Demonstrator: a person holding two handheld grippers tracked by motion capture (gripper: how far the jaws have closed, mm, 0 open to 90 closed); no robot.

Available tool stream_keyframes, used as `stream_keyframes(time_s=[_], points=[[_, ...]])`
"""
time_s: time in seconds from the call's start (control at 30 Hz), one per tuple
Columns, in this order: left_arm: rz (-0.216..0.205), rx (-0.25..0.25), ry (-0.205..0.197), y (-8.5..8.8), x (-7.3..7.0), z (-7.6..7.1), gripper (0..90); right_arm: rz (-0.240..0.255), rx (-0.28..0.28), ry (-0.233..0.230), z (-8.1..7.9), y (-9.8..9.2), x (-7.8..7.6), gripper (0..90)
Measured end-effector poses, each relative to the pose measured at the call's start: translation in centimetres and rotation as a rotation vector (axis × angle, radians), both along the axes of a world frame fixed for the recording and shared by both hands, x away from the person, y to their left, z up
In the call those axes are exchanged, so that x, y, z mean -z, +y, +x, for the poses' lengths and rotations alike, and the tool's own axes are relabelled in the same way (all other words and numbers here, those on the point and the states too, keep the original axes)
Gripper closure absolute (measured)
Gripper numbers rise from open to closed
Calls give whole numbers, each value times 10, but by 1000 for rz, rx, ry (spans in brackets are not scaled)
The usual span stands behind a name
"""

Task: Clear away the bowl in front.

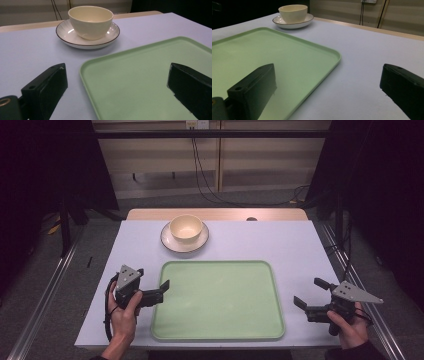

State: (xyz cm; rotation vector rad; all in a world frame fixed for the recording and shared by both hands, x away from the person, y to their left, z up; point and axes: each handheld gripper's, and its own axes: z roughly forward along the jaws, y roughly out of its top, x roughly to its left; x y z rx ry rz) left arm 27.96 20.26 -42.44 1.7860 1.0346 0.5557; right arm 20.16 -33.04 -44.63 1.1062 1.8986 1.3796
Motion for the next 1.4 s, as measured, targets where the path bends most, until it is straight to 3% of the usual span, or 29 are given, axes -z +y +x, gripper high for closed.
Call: stream_keyframes(time_s=[0.03, 0.13, 0.2, 0.47, 0.57, 0.8, 0.9, 1.0, 1.1, 1.17, 1.3, 1.33, 1.4], points=[[42, 17, -15, -3, -2, 1, 27, 0, -3, 0, 0, 0, 0, 3], [60, 39, -23, -8, -5, 4, 23, -1, 4, -9, 0, 0, 0, 7], [33, 55, -15, -12, -7, 6, 24, 6, 0, -6, -1, -1, -1, 8], [32, 94, -29, -21, -15, 19, 20, 9, -8, -20, -1, 0, -1, 8], [11, 100, -35, -23, -17, 28, 24, 11, -4, -13, -1, 0, 0, 8], [-19, 109, -11, -30, -22, 47, 28, 7, -16, -19, -1, 0, 0, 8], [-18, 124, -10, -34, -23, 52, 22, 7, -16, -21, -1, 0, 0, 8], [10, 150, -7, -36, -26, 62, 24, 11, -20, -22, -1, 0, 0, 8], [-2, 154, 5, -37, -26, 67, 26, 14, -21, -24, -1, 1, 0, 8], [23, 139, -1, -39, -27, 75, 33, 12, -21, -21, -1, 1, 0, 8], [19, 138, 0, -40, -26, 83, 37, 6, -23, -24, -1, 0, 0, 8], [44, 131, 5, -41, -24, 89, 37, 5, -23, -24, -1, 0, 0, 8], [41, 125, 10, -41, -23, 91, 44, 0, -21, -24, -1, 1, 0, 9]])
